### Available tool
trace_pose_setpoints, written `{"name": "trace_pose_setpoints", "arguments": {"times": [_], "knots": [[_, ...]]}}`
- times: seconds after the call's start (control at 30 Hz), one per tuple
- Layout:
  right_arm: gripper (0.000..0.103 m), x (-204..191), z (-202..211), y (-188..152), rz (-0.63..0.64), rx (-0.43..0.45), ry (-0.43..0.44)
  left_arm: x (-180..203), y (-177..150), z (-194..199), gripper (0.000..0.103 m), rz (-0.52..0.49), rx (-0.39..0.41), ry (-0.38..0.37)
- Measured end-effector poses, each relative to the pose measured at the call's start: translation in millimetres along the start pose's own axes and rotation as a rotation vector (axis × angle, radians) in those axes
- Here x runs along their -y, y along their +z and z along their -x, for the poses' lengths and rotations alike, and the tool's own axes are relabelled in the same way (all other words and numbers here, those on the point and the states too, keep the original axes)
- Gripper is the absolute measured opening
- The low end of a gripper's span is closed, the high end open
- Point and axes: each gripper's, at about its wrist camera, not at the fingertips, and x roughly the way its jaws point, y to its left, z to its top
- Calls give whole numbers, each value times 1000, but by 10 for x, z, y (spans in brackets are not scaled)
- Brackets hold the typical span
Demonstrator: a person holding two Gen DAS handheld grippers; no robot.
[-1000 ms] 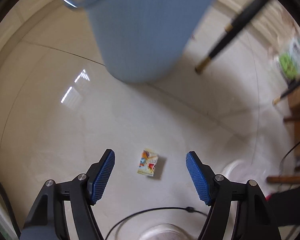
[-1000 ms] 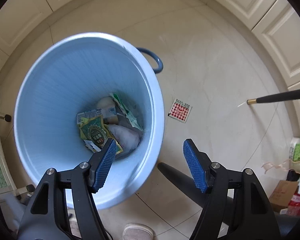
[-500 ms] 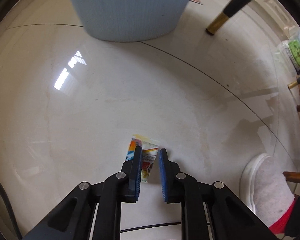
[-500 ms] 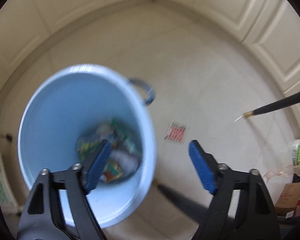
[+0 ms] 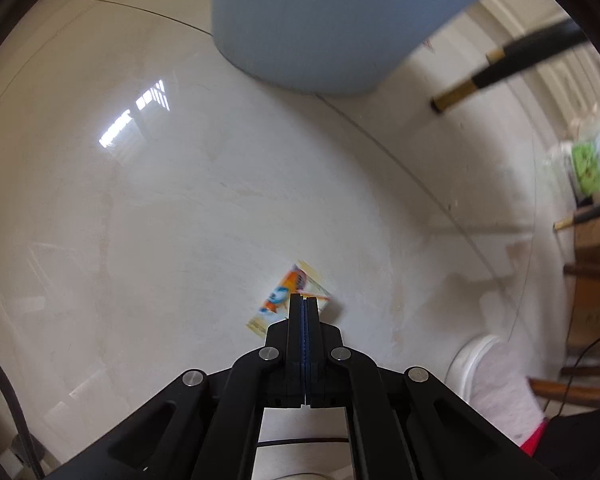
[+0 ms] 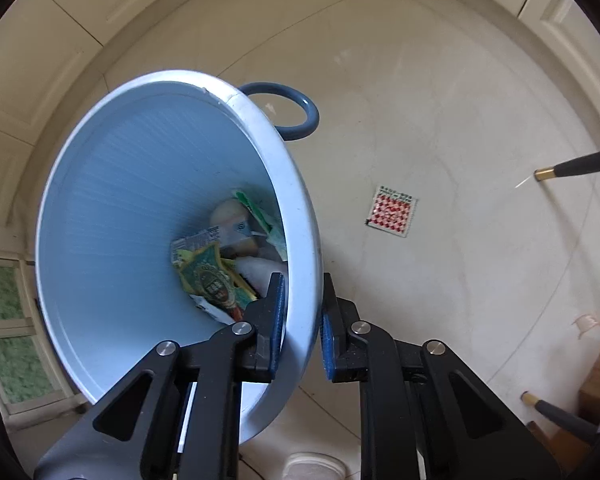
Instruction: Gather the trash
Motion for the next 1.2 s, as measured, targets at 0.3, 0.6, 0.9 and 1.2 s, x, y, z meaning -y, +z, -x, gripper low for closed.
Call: {"name": "trace_pose_setpoints", "arguments": {"times": [0.3, 0.6, 0.9, 1.2], "knots": [[17, -288, 26, 25, 48, 16, 64, -132, 62, 527, 0, 95, 101, -59], [16, -255, -39, 82, 18, 4, 74, 516, 93, -452, 19, -243, -65, 37], [16, -218, -117, 120, 2, 3, 99, 809, 219, -1006, 55, -403, -5, 167], [16, -208, -119, 103, 0, 13, 111, 836, 259, -1361, 25, -310, -49, 107]]}}
